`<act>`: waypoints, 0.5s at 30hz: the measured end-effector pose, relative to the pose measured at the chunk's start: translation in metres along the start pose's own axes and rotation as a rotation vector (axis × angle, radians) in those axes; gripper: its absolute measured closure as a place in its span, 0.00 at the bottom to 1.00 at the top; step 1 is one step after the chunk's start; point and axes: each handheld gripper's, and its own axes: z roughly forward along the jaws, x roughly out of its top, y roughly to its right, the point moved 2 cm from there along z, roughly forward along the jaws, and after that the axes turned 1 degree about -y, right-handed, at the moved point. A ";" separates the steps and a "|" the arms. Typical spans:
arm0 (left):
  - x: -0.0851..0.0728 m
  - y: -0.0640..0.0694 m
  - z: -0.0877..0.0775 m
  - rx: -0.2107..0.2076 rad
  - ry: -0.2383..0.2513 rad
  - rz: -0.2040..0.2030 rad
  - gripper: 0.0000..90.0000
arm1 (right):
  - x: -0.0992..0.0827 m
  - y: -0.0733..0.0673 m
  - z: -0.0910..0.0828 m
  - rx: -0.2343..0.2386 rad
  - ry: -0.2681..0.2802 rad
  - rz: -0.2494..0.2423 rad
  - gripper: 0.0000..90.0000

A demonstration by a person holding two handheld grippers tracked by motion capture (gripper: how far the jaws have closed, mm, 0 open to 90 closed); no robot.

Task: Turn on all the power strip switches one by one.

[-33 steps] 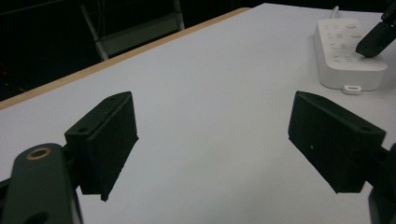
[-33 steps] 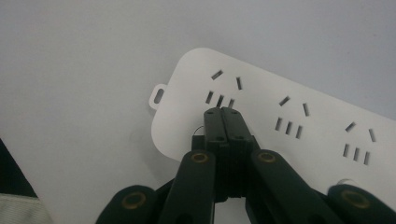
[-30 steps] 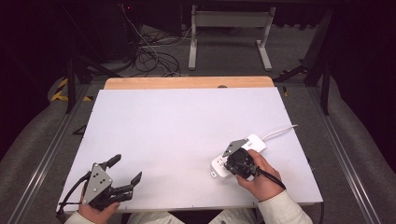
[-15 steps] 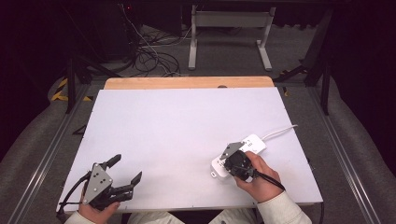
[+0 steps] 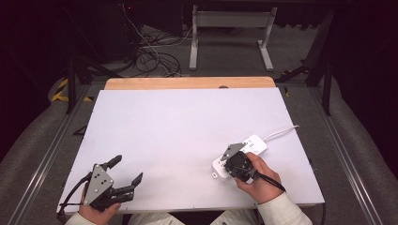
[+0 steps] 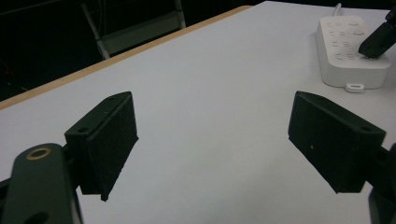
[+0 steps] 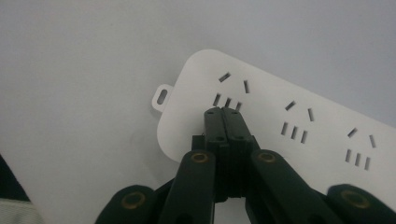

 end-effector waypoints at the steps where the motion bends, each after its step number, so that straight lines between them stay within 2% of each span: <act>1: 0.000 0.000 0.000 -0.002 0.002 -0.002 0.18 | -0.001 0.000 -0.001 -0.032 0.021 -0.015 1.00; 2: 0.000 -0.001 0.000 -0.006 0.000 -0.005 0.18 | -0.002 0.000 -0.002 -0.029 0.036 -0.015 1.00; 4: 0.000 -0.001 0.000 -0.006 0.001 -0.008 0.18 | -0.002 0.004 -0.011 0.011 0.112 0.018 1.00; 6: 0.000 -0.002 0.001 -0.005 0.001 -0.008 0.18 | 0.000 0.008 -0.021 0.015 0.157 0.041 1.00; 15: 0.000 -0.001 0.001 -0.005 0.001 -0.005 0.18 | -0.008 0.019 -0.030 0.034 0.187 0.097 1.00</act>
